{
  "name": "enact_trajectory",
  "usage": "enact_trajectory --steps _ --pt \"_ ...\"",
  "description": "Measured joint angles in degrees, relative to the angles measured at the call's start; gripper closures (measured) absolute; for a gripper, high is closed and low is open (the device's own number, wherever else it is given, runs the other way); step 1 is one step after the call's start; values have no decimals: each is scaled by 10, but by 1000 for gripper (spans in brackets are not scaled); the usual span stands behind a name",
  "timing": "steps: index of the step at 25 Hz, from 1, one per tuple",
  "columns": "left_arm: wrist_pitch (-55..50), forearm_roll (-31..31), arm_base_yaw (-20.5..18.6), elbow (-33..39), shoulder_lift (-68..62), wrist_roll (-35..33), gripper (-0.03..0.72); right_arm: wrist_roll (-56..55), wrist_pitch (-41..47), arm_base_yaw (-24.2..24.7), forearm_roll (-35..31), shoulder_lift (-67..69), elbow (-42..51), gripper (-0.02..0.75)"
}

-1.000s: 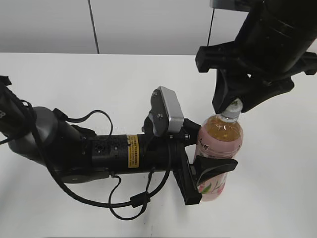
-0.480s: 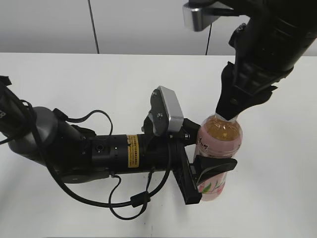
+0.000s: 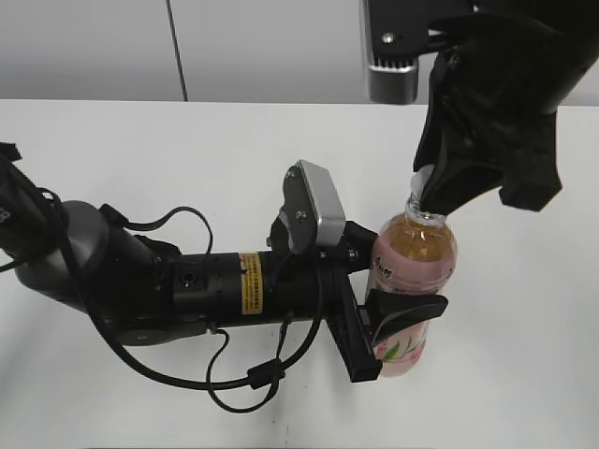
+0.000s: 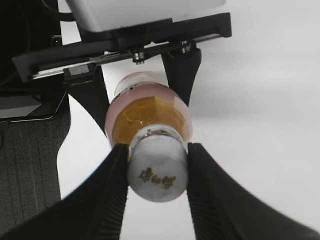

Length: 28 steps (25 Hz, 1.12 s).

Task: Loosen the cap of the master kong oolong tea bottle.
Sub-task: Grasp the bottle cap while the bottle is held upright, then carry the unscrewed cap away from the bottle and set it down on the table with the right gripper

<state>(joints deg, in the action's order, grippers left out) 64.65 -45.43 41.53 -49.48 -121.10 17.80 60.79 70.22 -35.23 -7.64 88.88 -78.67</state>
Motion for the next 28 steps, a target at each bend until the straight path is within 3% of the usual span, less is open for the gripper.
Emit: enact_trajectory --steps 8,13,17,22,24,28 --pt "0 -2 0 0 0 0 288 -58 -1 0 11 -12 -71 465" --pt "0 -1 0 0 0 0 288 -279 -1 14 115 -13 -55 465" --pt "0 12 0 0 0 0 288 -431 -2 98 106 -13 -17 465" --pt "0 17 0 0 0 0 288 -531 -3 217 90 -13 81 465" --pt "0 17 0 0 0 0 288 -560 -24 236 90 -14 142 465" --pt "0 18 0 0 0 0 288 -591 -151 238 71 0 258 465"
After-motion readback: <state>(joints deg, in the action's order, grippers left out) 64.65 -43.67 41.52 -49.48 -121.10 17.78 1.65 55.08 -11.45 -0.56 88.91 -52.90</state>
